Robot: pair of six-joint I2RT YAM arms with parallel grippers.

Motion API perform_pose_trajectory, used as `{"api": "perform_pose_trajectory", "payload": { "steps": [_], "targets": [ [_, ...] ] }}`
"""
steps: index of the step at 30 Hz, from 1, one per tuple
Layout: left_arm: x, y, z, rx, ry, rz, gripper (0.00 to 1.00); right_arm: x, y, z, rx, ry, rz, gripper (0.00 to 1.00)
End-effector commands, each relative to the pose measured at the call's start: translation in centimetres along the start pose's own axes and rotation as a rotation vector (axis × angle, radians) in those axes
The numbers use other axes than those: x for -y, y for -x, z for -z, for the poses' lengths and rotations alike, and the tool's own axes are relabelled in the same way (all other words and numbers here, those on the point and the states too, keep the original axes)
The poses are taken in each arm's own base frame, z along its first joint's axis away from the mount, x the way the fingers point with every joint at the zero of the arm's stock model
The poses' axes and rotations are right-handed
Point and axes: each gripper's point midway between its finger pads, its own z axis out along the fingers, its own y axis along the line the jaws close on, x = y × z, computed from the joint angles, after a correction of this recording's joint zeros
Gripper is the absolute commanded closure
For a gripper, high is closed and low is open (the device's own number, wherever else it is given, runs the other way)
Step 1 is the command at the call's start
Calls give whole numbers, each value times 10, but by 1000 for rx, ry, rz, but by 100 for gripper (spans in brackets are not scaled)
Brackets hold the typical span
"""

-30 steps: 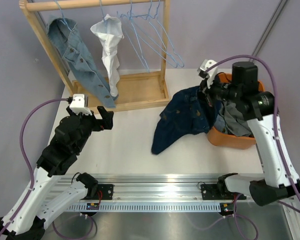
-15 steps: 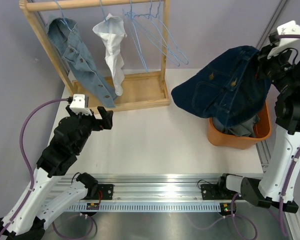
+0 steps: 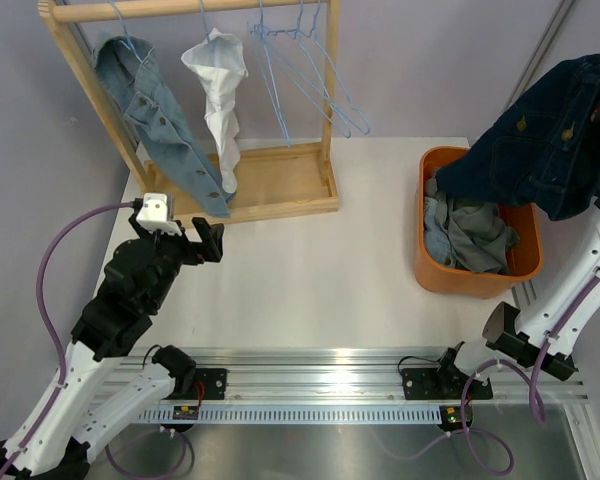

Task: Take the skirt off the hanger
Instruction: Place the skirt in the bin.

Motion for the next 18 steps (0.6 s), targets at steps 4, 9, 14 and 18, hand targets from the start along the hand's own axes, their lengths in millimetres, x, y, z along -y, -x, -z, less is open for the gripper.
{"api": "perform_pose_trajectory", "payload": {
  "steps": [4, 9, 14, 18],
  "targets": [
    [-5, 7, 0, 49, 18, -5, 1, 3, 47, 14, 143, -7, 27, 100],
    [-6, 8, 1, 52, 19, -19, 1, -3, 10, -5, 56, 68, -36, 100],
    [-6, 10, 0, 54, 17, -29, 1, -15, -62, -32, -108, 165, -145, 100],
    [-4, 13, -2, 54, 16, -41, 1, -32, -109, -47, -193, 193, -151, 100]
  ]
}}
